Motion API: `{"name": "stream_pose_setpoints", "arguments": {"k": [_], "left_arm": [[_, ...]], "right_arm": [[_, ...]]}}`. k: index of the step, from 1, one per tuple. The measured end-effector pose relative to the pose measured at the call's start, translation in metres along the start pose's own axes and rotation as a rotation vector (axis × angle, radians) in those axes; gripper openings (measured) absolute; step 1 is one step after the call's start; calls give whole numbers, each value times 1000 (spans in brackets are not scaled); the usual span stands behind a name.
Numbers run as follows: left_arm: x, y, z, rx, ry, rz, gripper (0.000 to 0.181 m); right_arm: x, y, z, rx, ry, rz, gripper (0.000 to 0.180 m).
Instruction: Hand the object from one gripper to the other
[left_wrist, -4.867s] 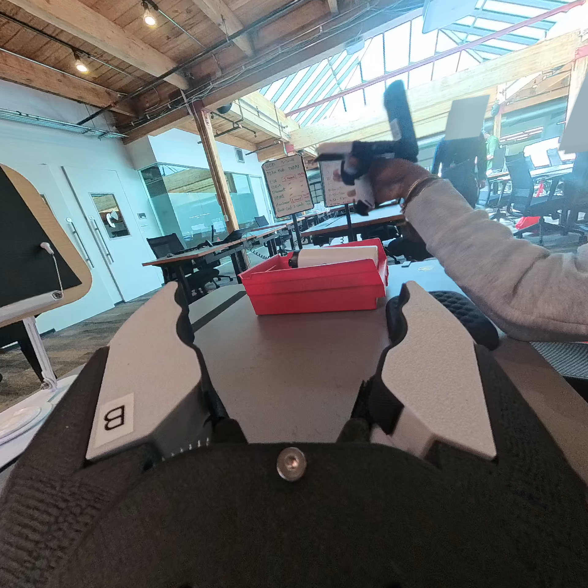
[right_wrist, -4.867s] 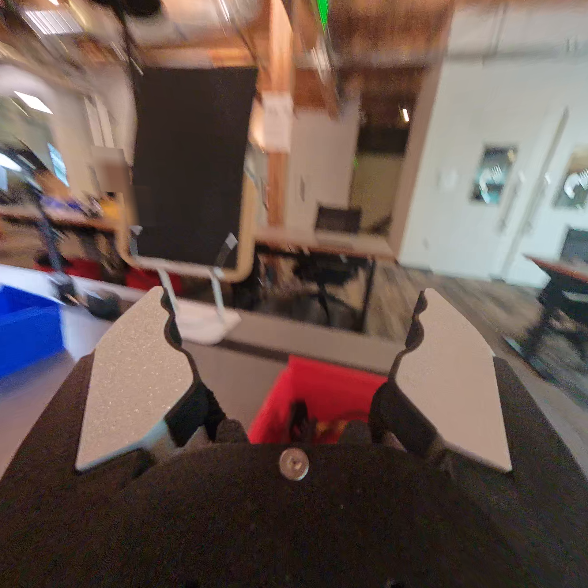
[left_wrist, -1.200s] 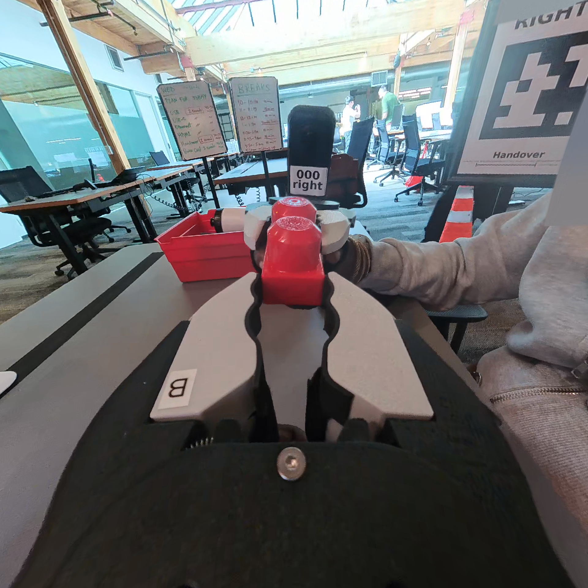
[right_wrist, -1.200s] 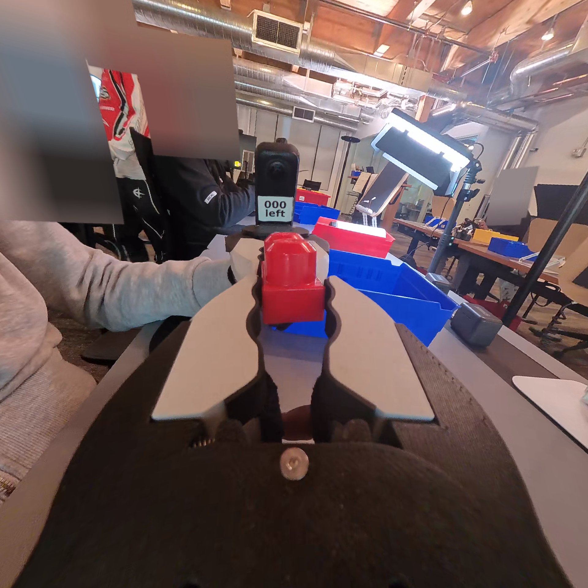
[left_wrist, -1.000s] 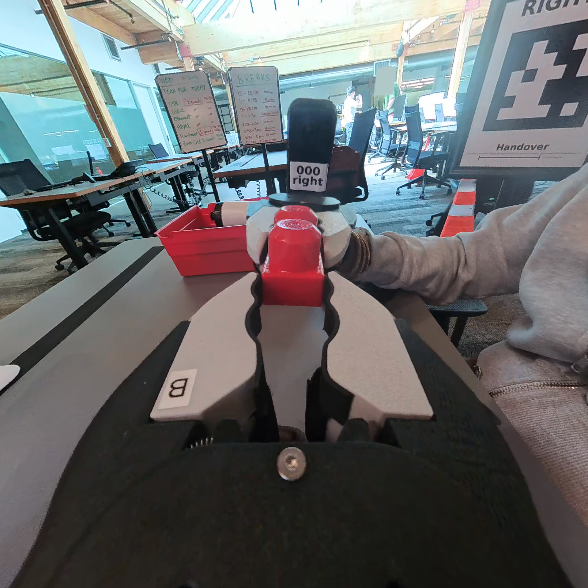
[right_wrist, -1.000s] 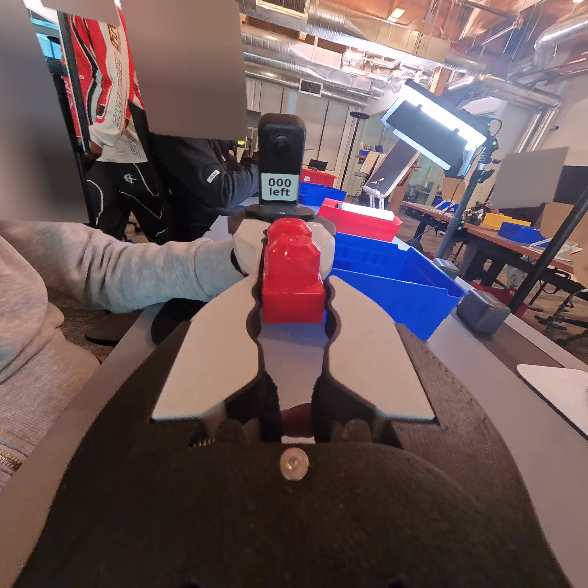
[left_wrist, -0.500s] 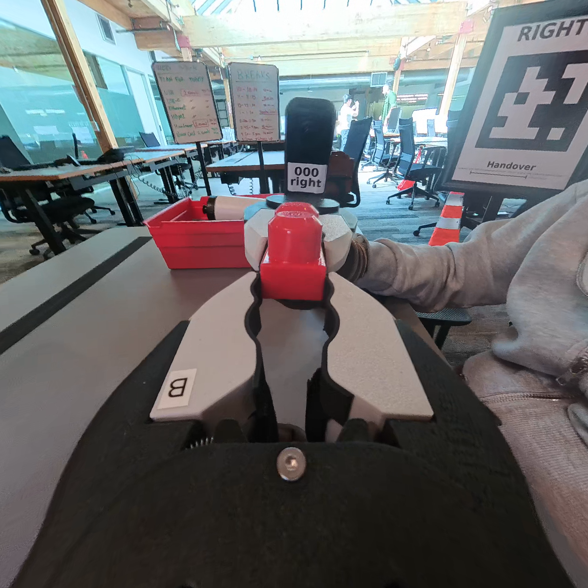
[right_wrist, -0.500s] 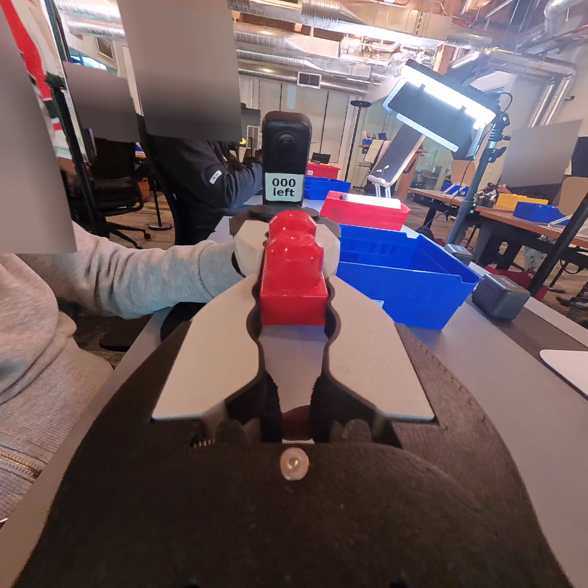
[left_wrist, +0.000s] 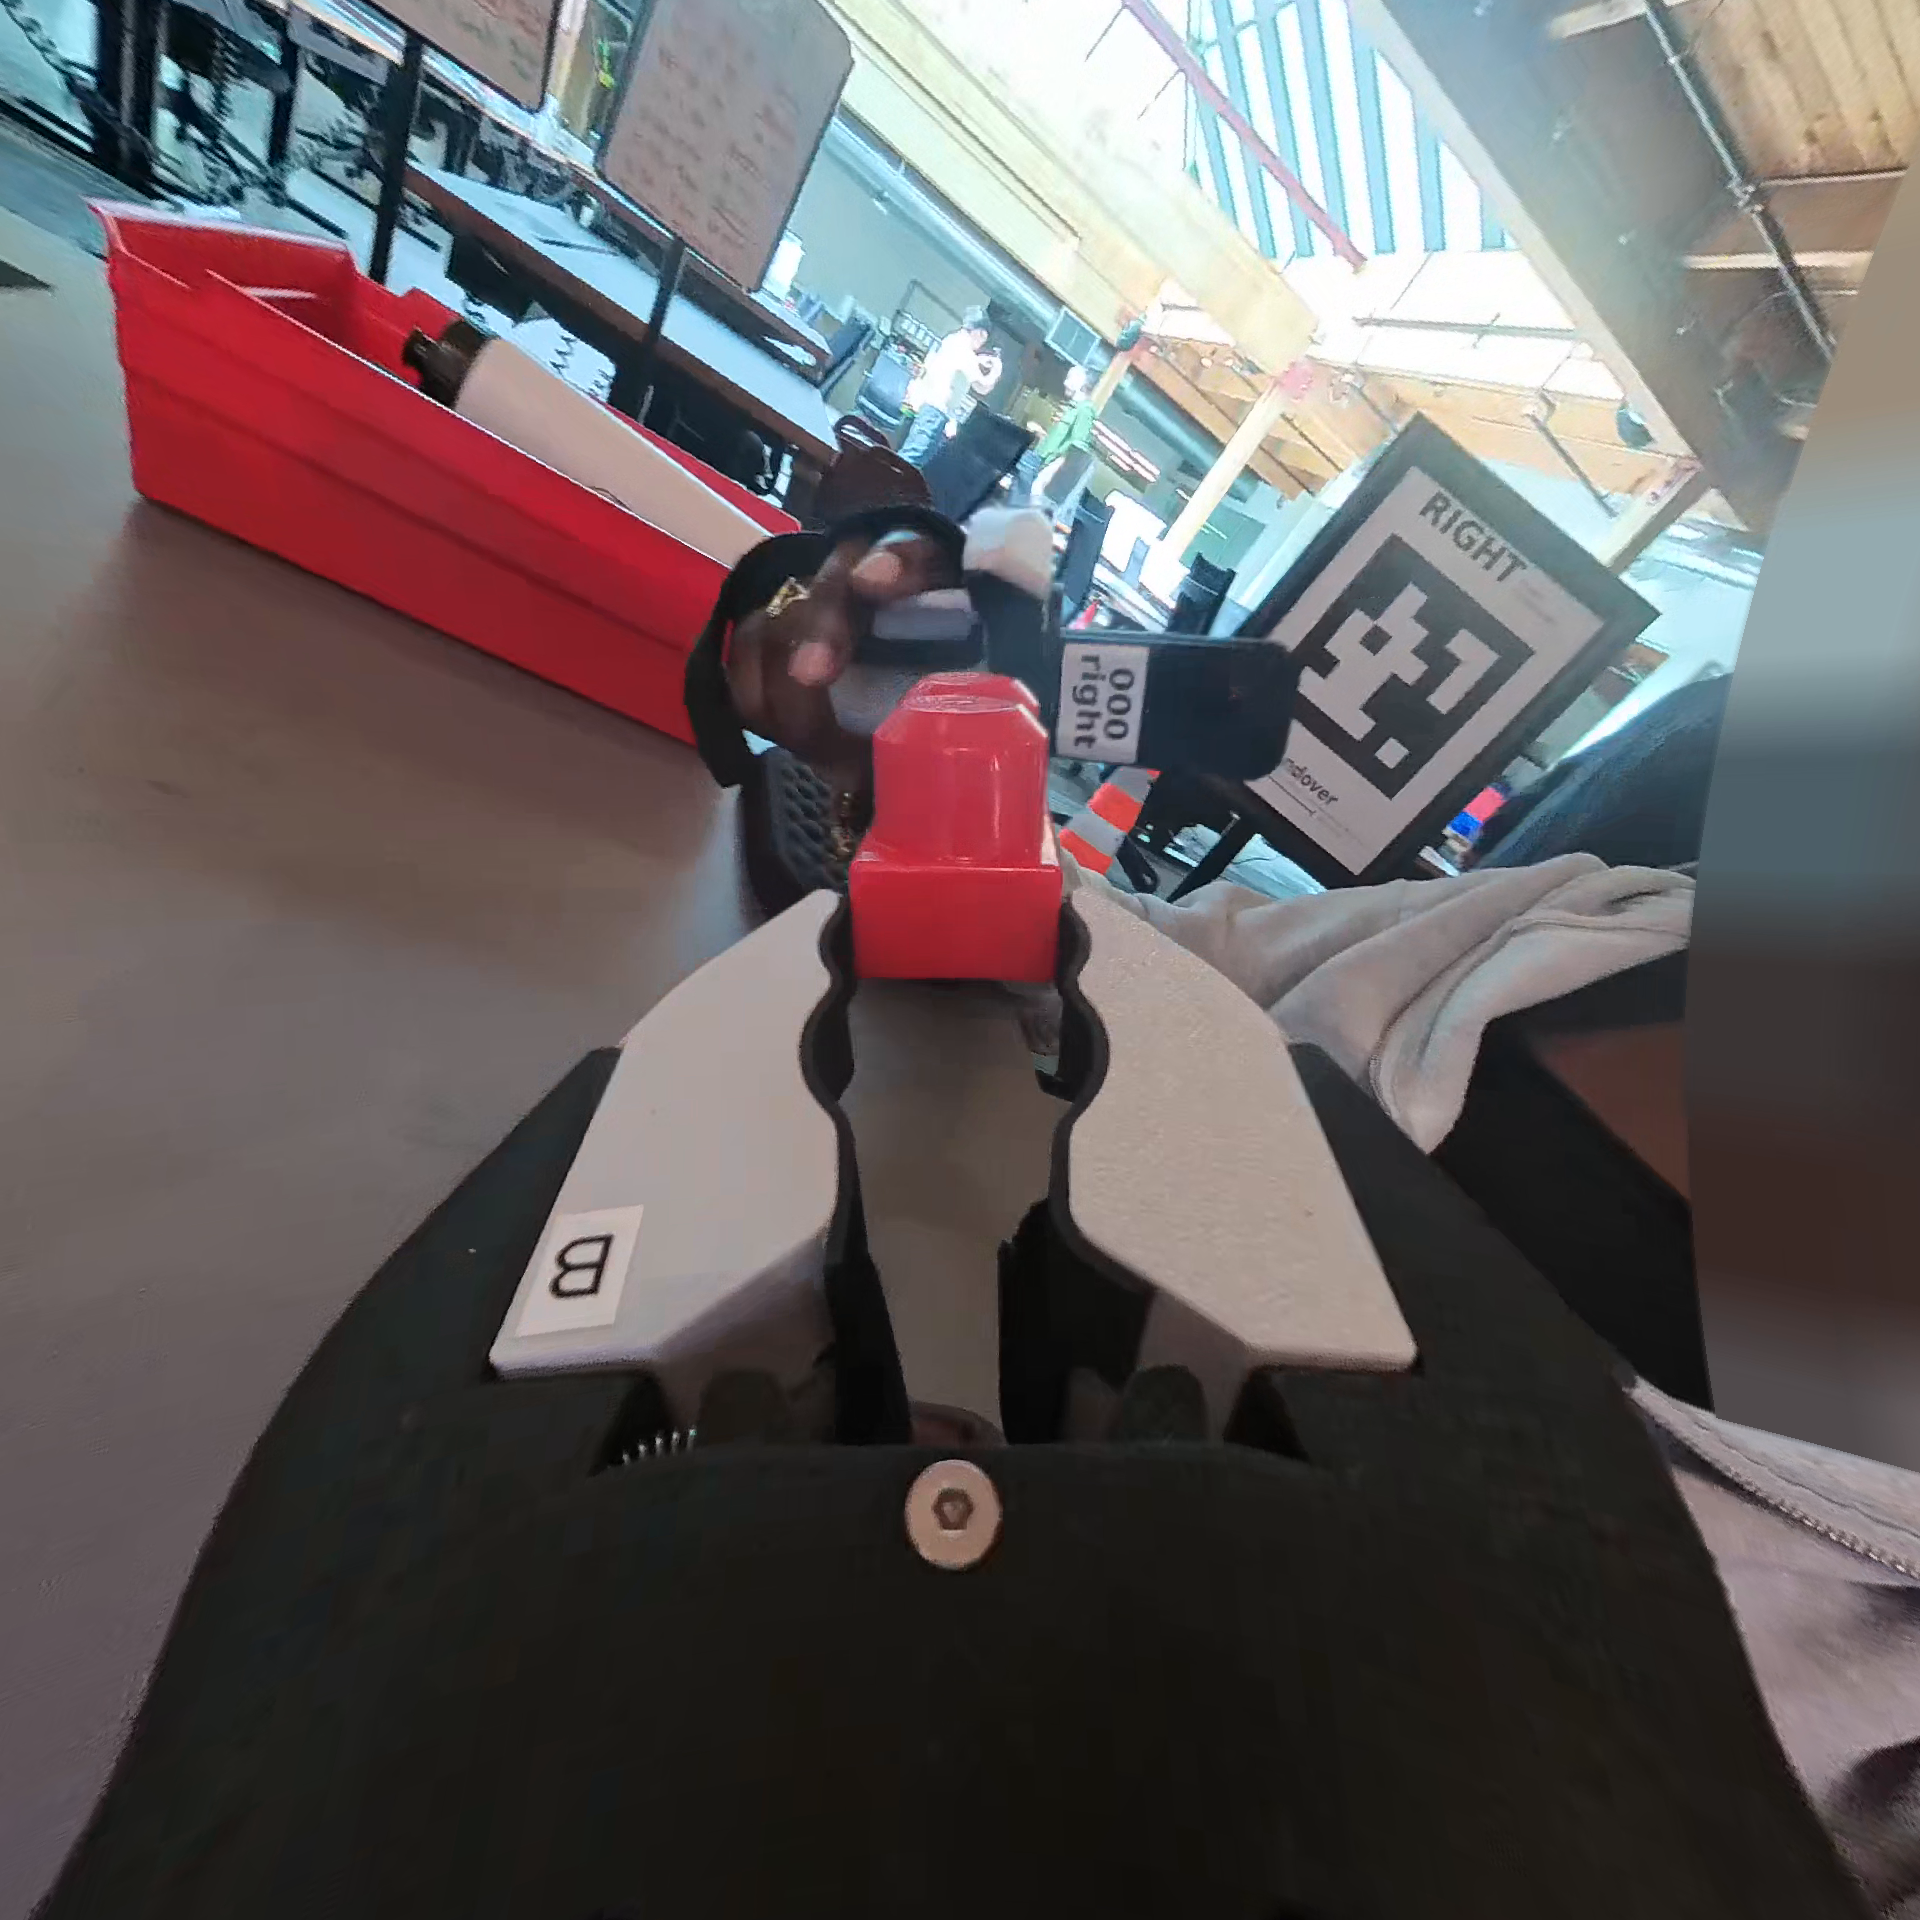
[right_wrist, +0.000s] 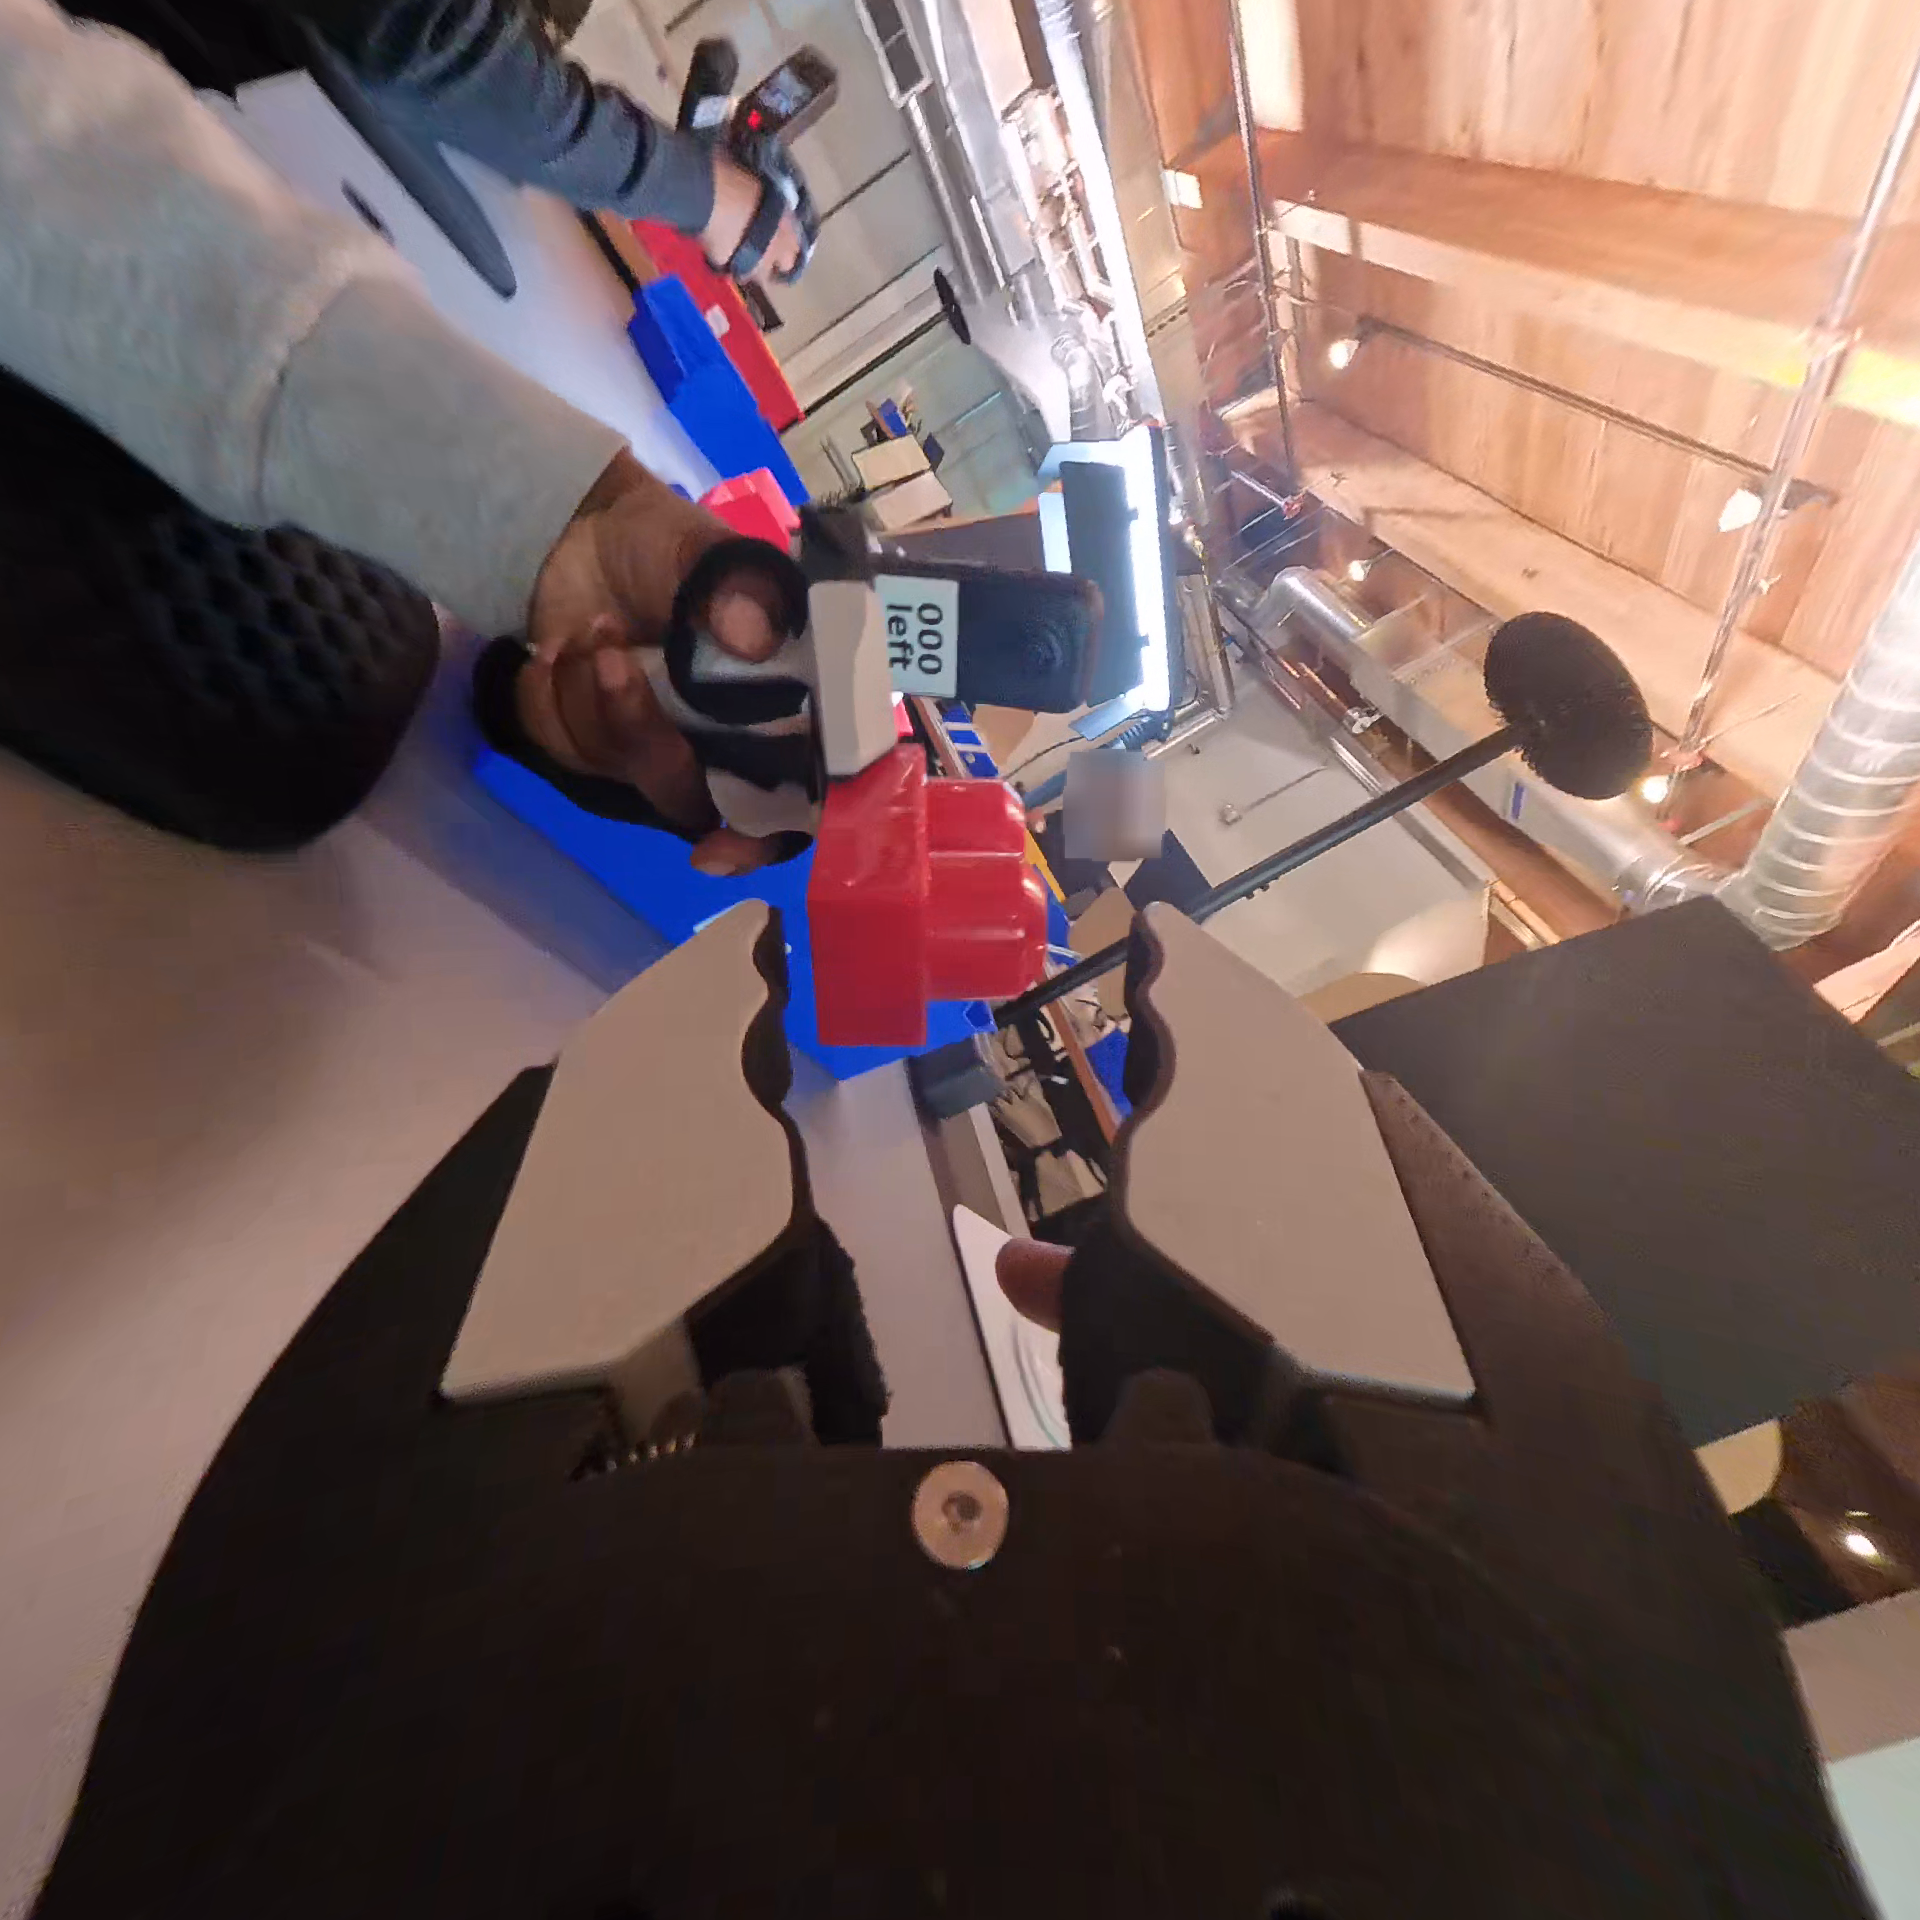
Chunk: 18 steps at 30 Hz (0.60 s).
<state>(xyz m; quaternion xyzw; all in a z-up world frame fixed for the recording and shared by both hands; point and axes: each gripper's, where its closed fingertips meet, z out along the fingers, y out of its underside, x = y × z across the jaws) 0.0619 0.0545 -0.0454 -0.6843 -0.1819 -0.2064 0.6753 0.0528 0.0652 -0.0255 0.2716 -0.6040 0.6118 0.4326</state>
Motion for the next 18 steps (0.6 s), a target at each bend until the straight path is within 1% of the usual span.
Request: {"name": "stream_pose_setpoints", "arguments": {"k": [1, 2, 3, 5, 6, 8, 9, 10, 12, 13, 15, 18], "left_arm": [[2, 2, 2, -9, 13, -3, 36], [2, 3, 3, -16, 17, -4, 36], [2, 4, 3, -20, 16, 4, 36], [4, 1, 3, -8, 22, 63, 37], [5, -2, 3, 9, 15, 116, 40], [-1, -11, -1, 54, -81, 269, 63], [-2, -14, -3, 68, -131, 378, 74], [-2, -16, -5, 78, -178, 494, 78], [1, -17, -5, 76, -243, 686, 78], [5, -18, -3, 83, -243, 726, 78], [12, -20, 2, 112, -212, 709, 73], [6, -21, 3, 115, -226, 647, 66]], "right_arm": [[-4, 2, 2, -15, -8, -32, 60], [-7, 4, 3, -29, -19, -57, 50], [-8, 5, 4, -39, -13, -72, 45], [-6, 3, 5, -31, -9, -37, 44], [-5, 2, 4, -17, -22, 29, 44], [-1, 0, 3, 17, -63, 237, 44], [0, 2, 3, 26, -107, 386, 44], [0, 3, 3, 35, -160, 549, 44], [-1, 0, 1, 90, -249, 799, 44], [-1, 0, 1, 109, -266, 860, 44], [-1, 1, 2, 109, -267, 889, 44], [-5, -1, 3, 101, -290, 885, 44]]}}
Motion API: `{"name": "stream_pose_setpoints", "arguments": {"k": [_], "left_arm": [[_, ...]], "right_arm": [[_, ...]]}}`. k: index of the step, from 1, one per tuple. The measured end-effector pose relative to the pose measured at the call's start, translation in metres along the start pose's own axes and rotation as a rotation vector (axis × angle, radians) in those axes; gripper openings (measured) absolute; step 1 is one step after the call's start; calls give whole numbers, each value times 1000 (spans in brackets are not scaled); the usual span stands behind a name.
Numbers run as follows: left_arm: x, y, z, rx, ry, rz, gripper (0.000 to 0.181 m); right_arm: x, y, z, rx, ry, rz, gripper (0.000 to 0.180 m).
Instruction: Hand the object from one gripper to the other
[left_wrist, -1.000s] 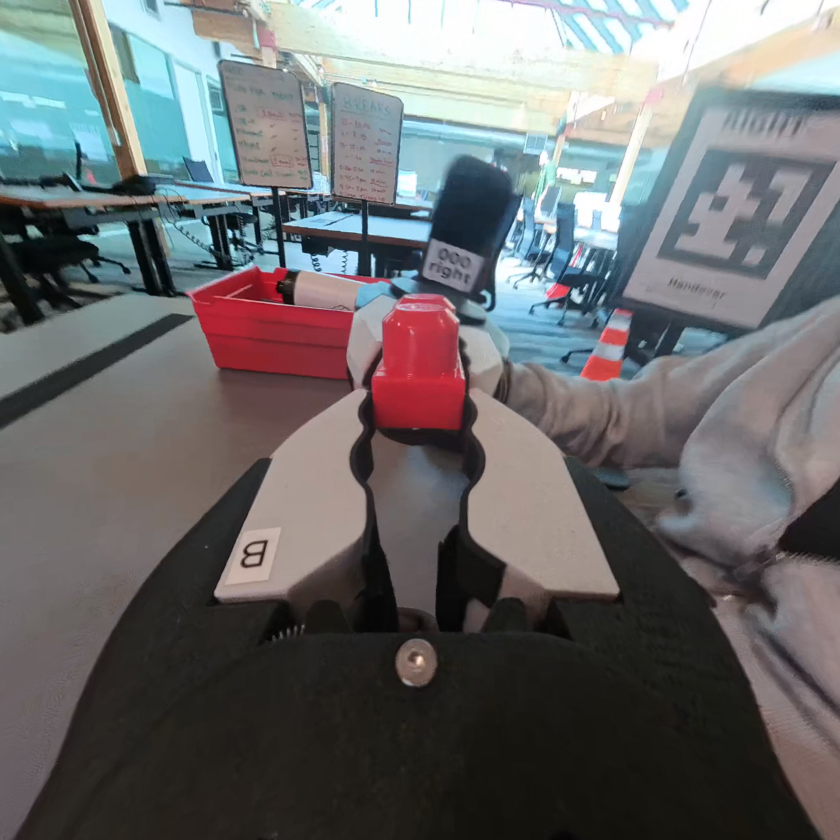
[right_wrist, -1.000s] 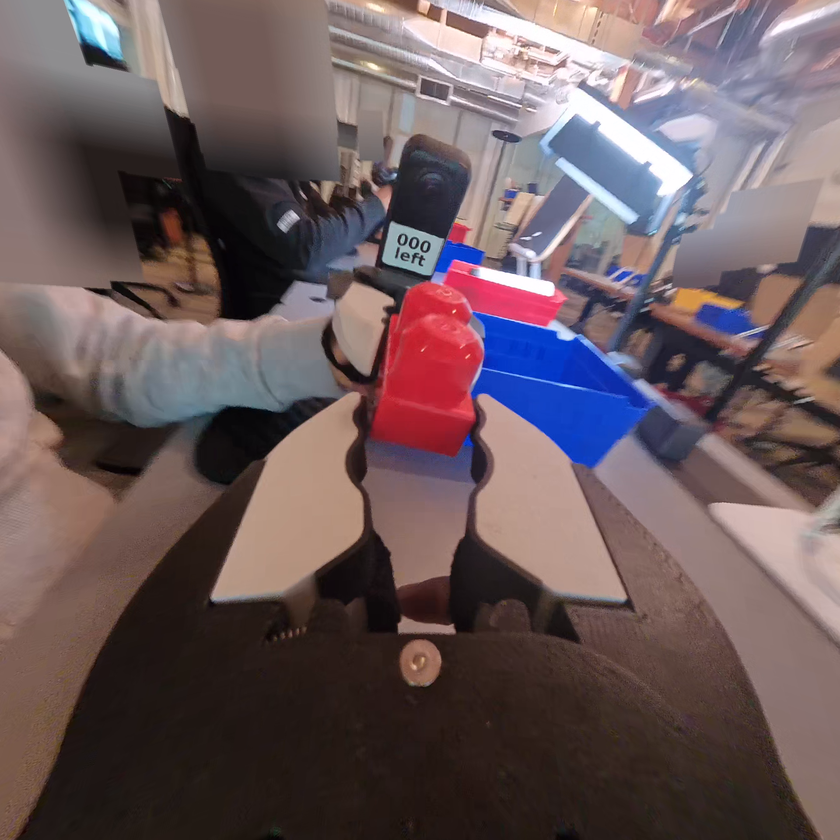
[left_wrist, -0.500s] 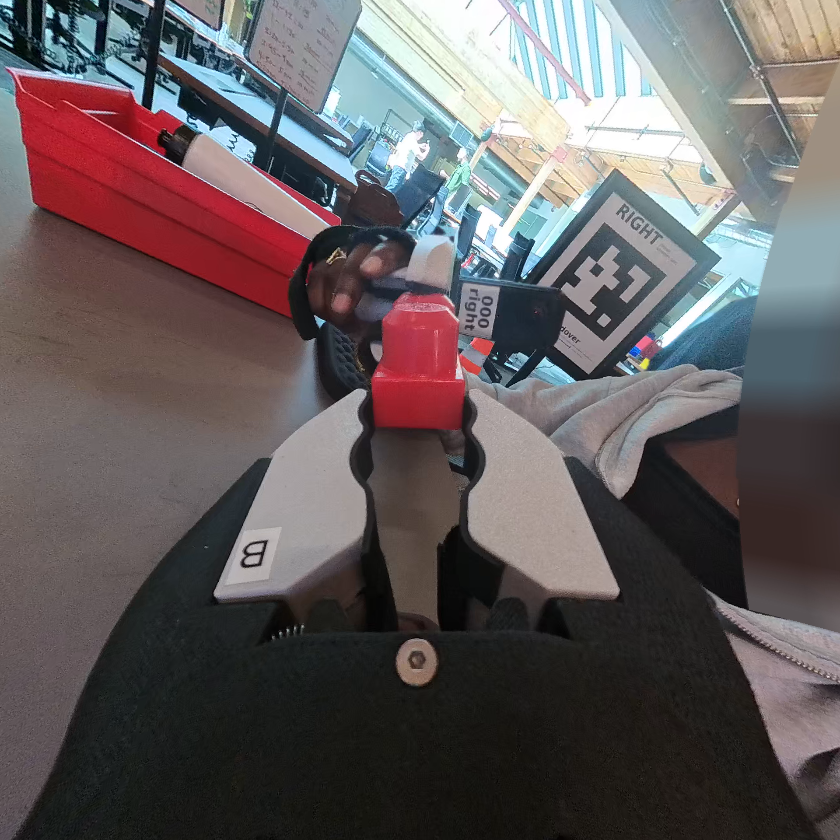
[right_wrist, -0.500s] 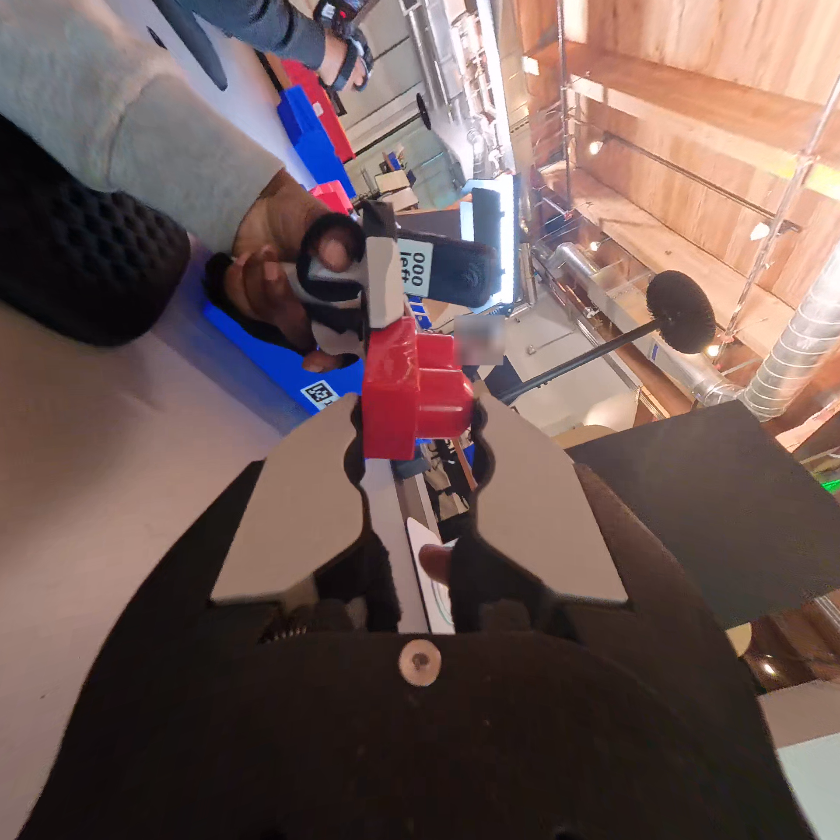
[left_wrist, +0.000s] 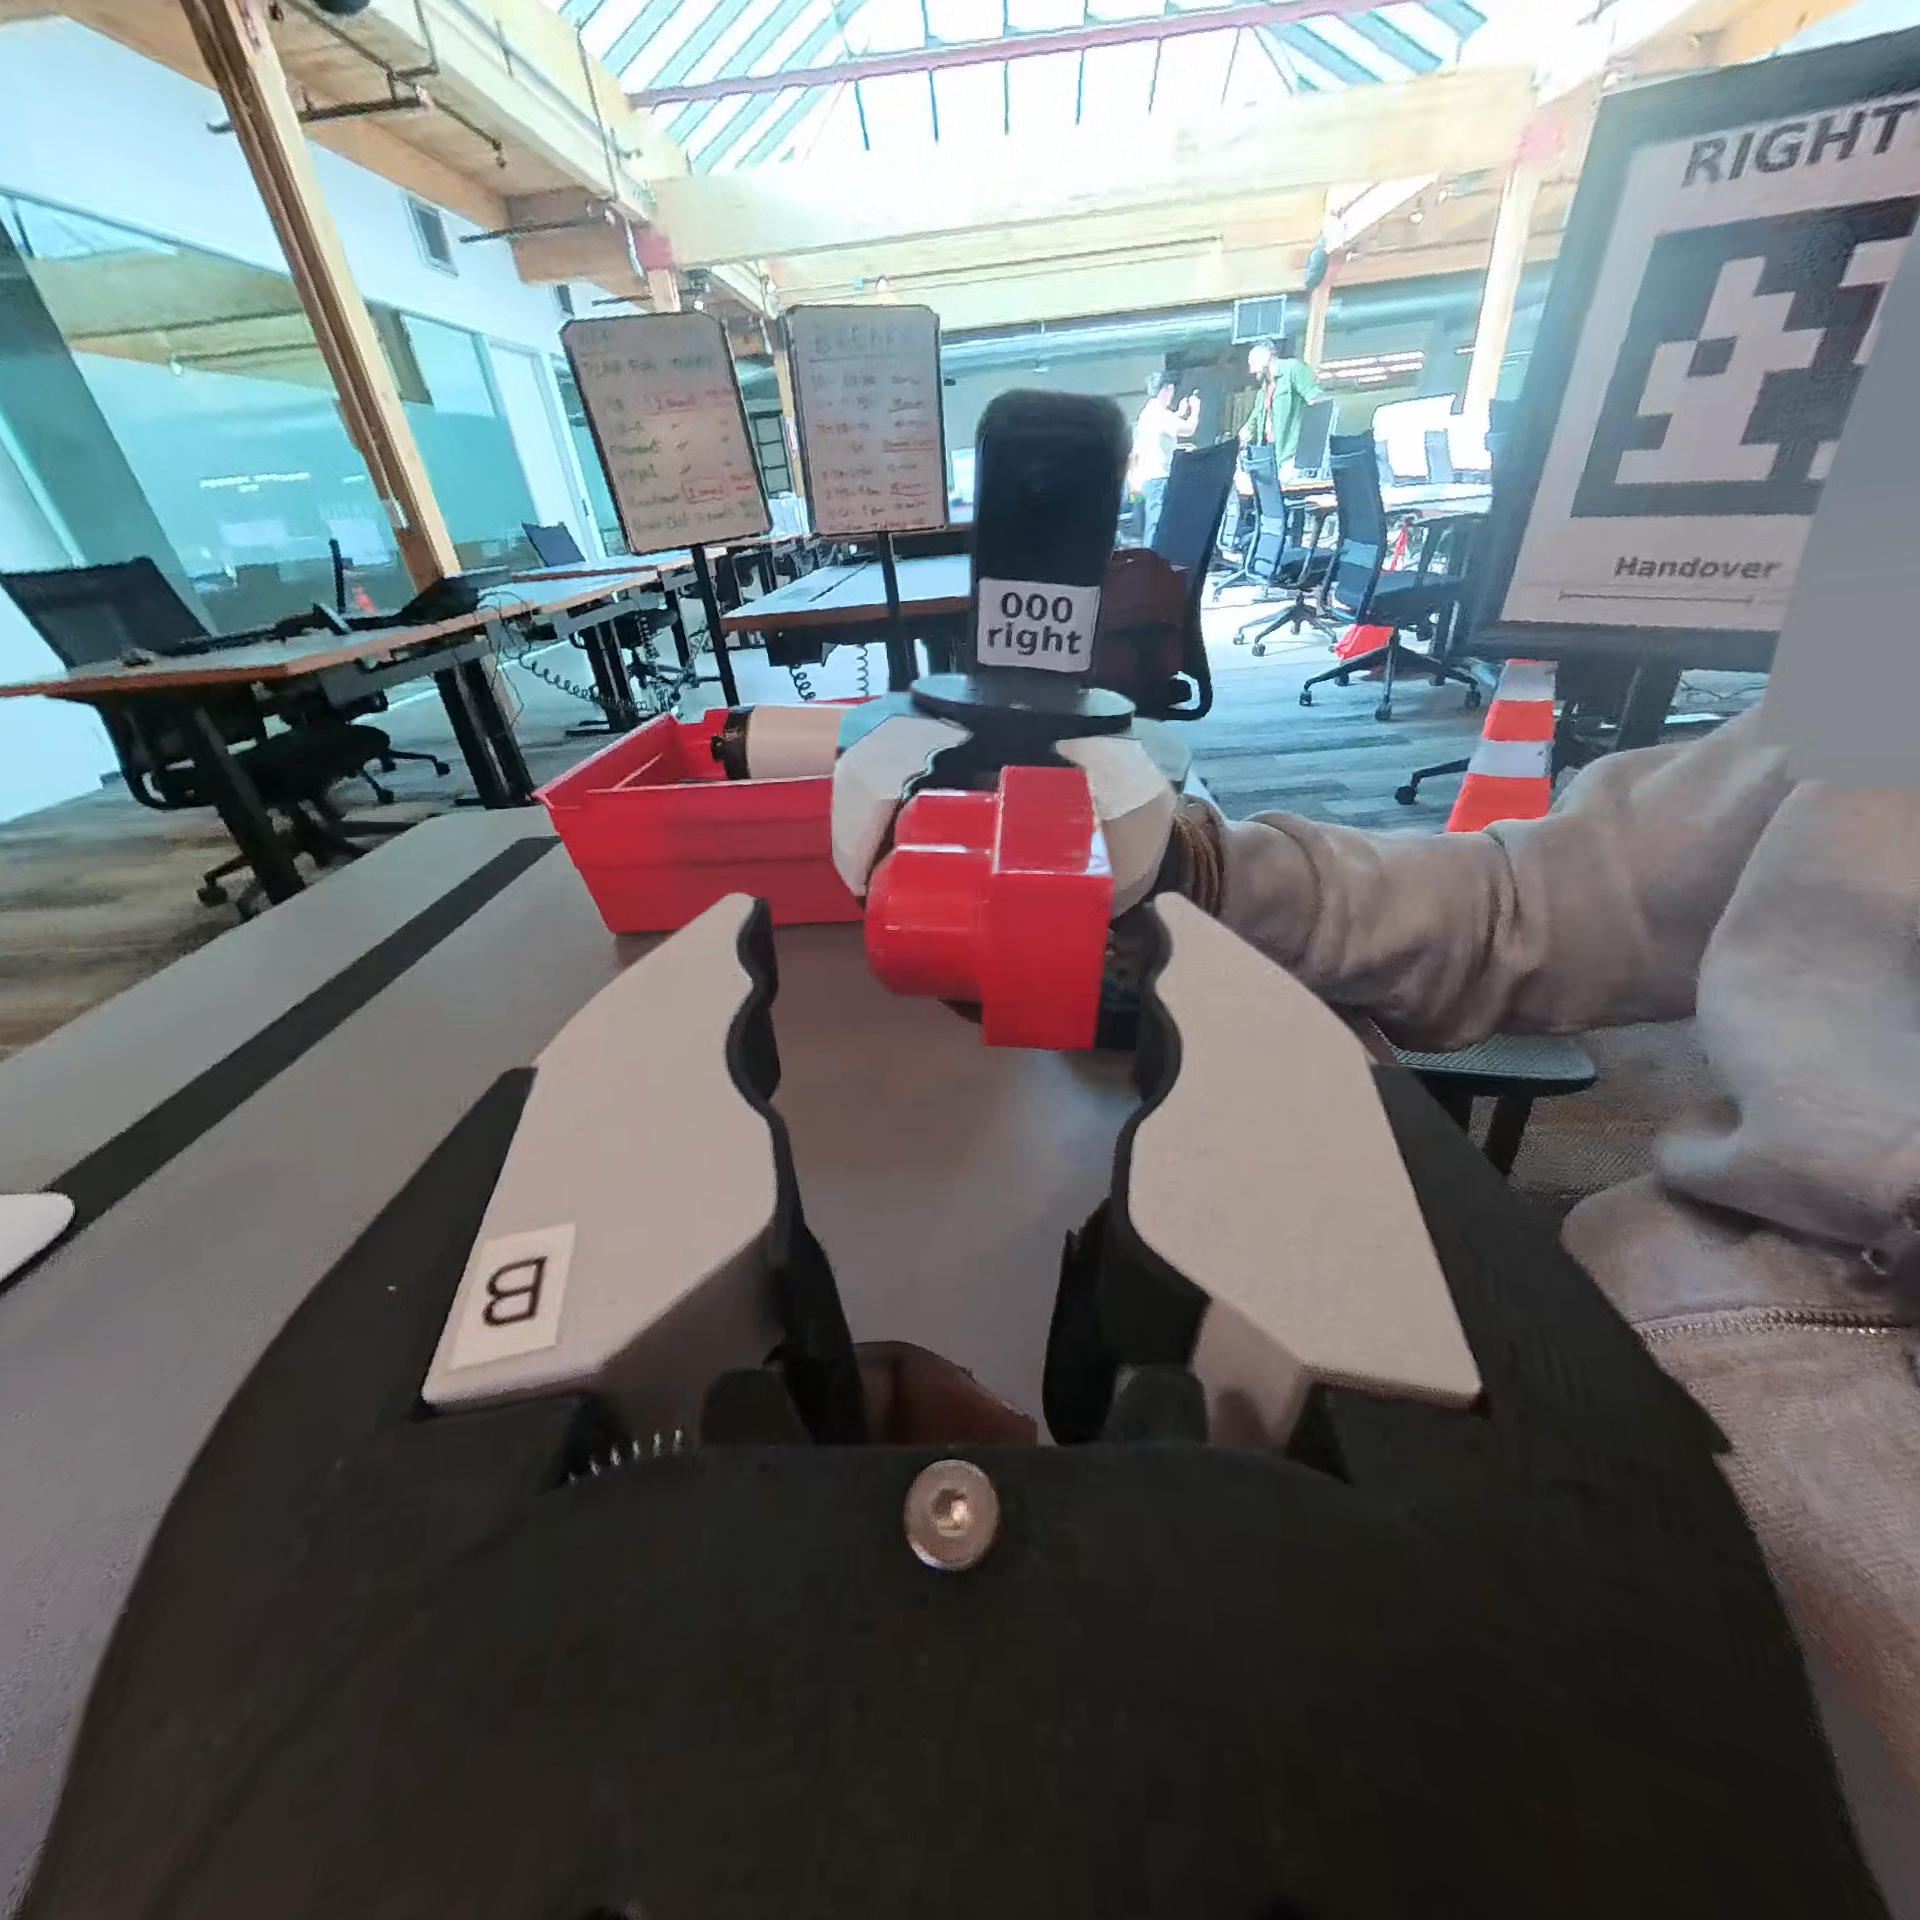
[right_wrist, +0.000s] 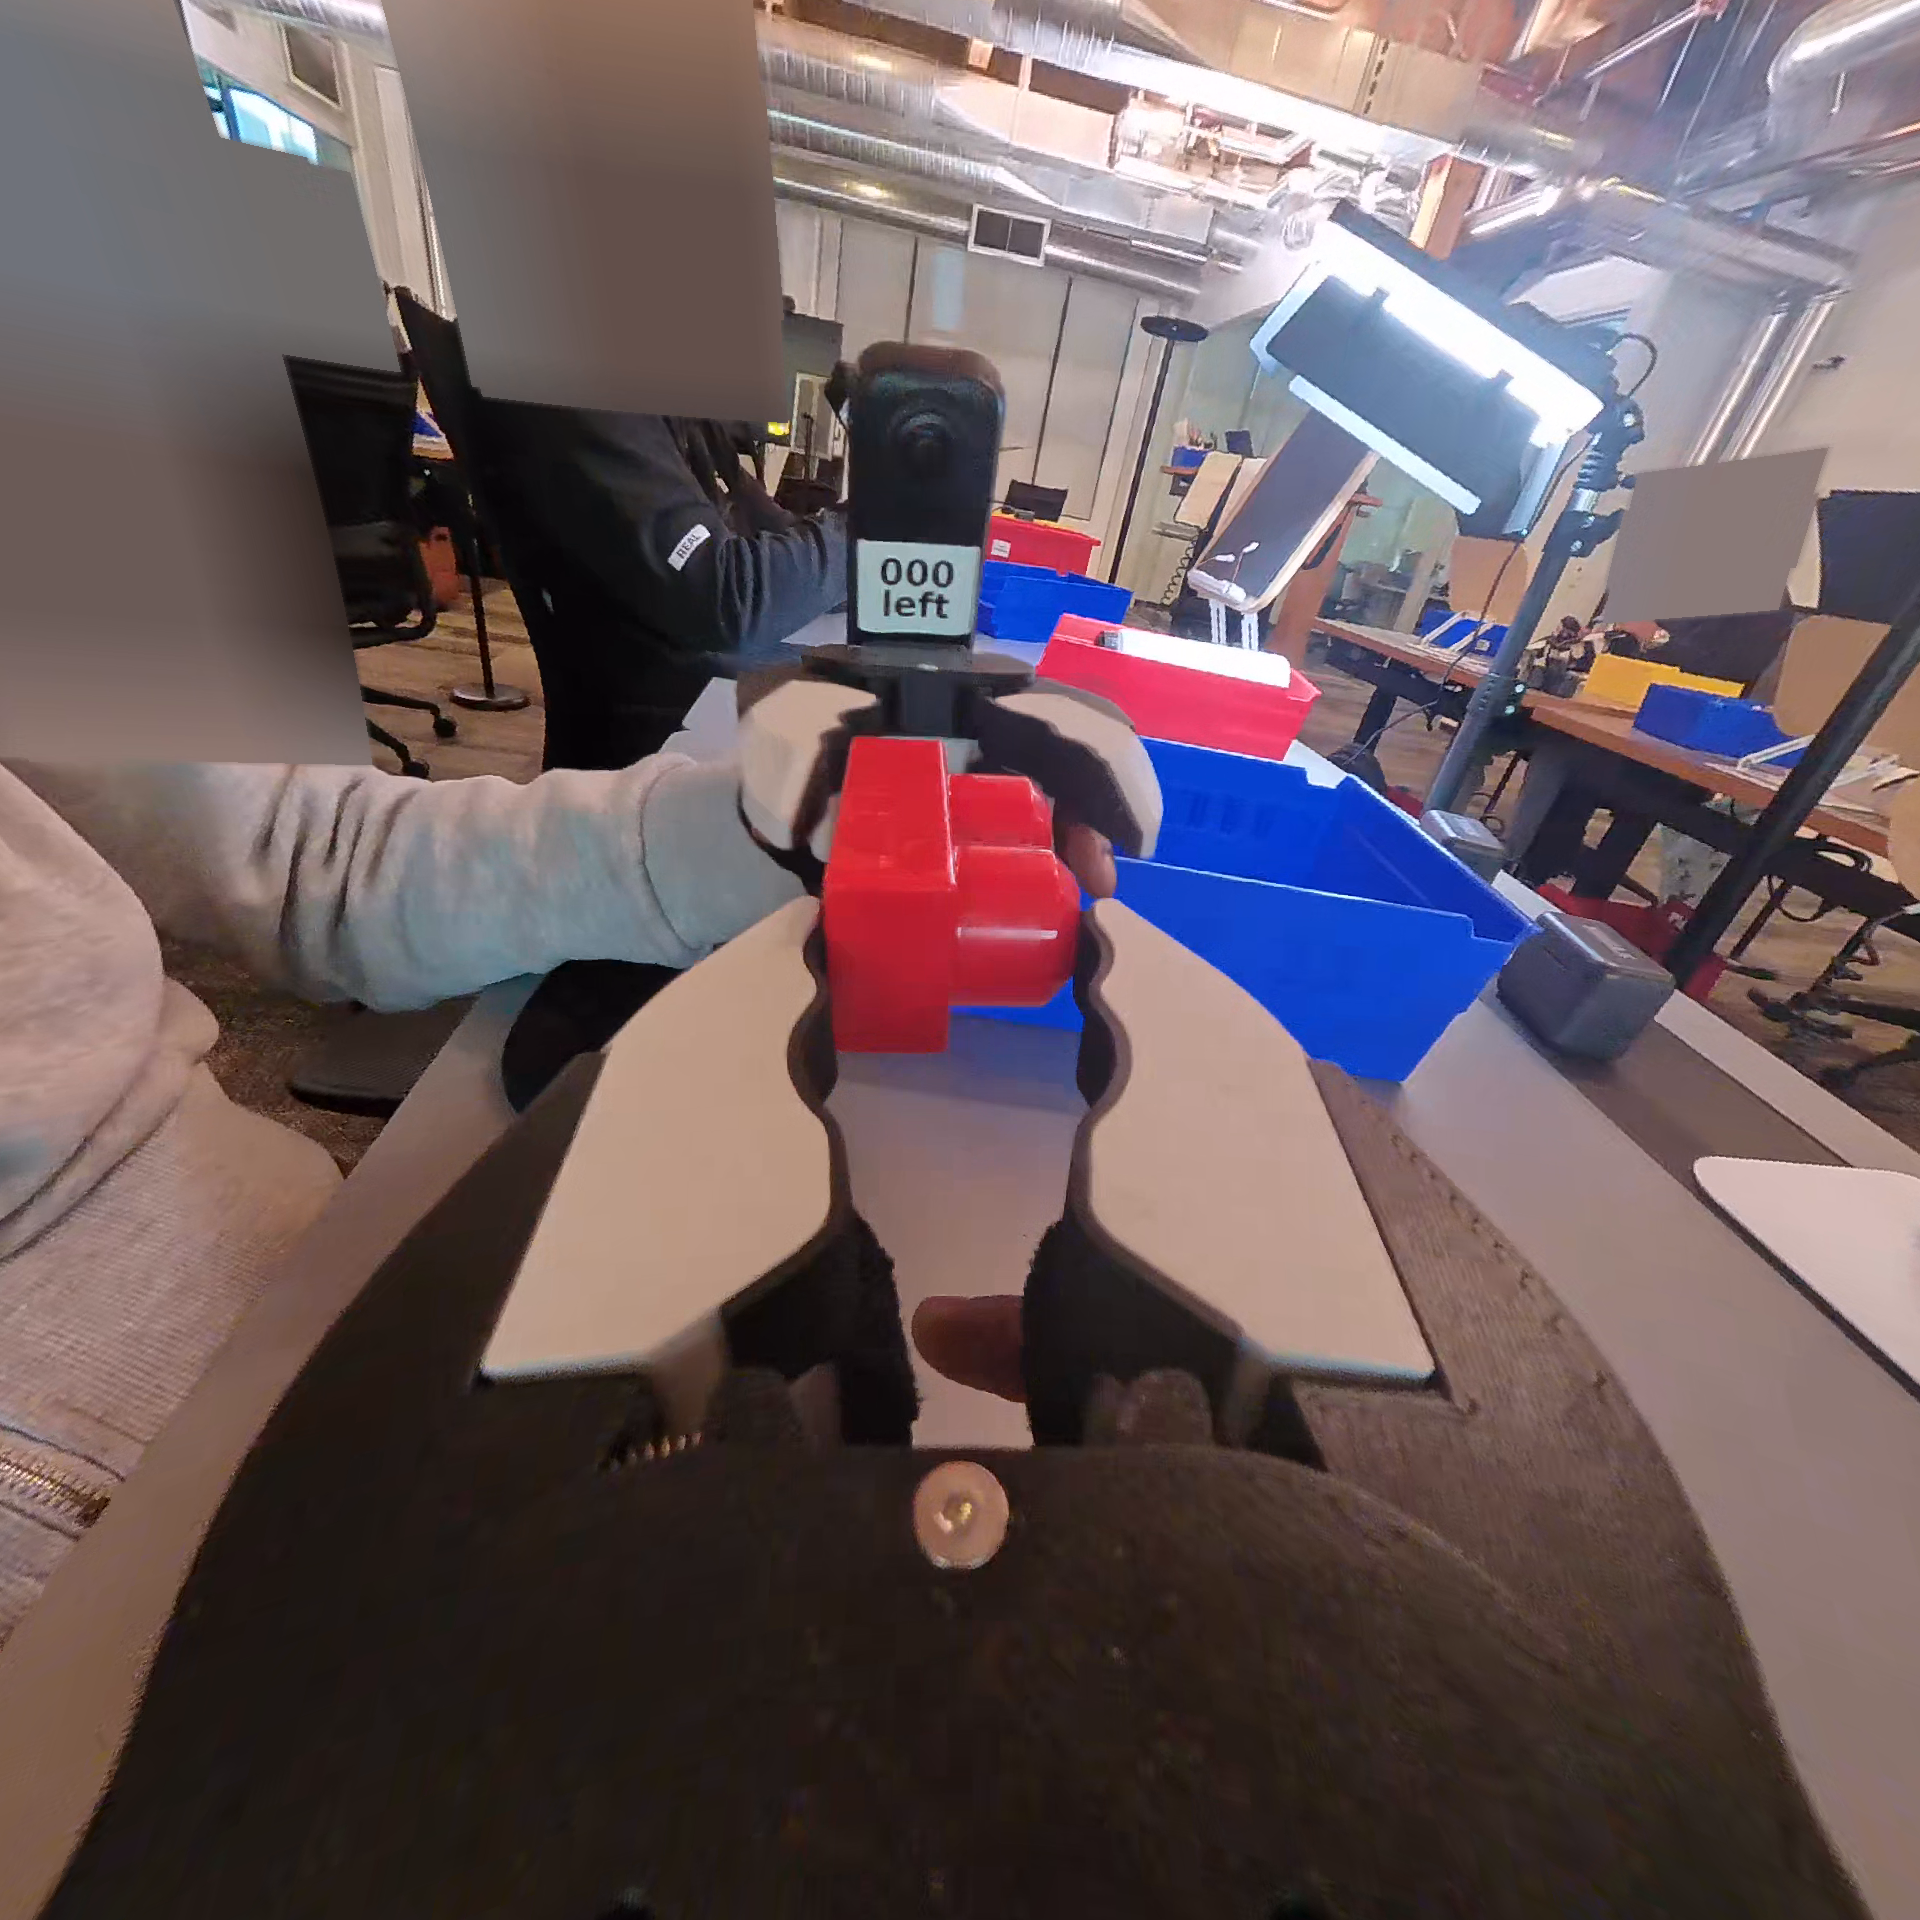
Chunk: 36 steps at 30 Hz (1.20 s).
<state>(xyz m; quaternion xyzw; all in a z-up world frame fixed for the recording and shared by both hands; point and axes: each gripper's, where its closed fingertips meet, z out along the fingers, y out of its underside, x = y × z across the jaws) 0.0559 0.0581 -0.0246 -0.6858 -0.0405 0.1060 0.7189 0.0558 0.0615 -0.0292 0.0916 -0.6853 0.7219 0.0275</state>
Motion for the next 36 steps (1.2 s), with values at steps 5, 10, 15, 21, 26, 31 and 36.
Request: {"name": "stream_pose_setpoints", "arguments": {"k": [5, 10, 15, 21, 26, 31, 36], "left_arm": [[0, 7, 4, -33, 4, -11, 52], [0, 8, 5, -35, 7, -31, 51], [4, 13, 10, -55, 20, -25, 48], [2, 11, 9, -57, 19, -113, 44], [-4, 7, 3, -2, 77, -410, 43], [-1, 14, 1, -22, 164, -606, 43], [7, 22, 5, -87, 194, -619, 44]], "right_arm": [[-1, 6, 3, -28, -1, 7, 44], [1, 6, 4, -34, 9, 23, 44], [0, 7, 5, -36, 9, 25, 44], [0, 8, 5, -38, 3, 32, 46], [5, 5, 0, -108, 160, -441, 78], [4, 5, 2, -178, 295, -863, 69], [-2, 11, 5, -179, 254, -883, 39]]}}
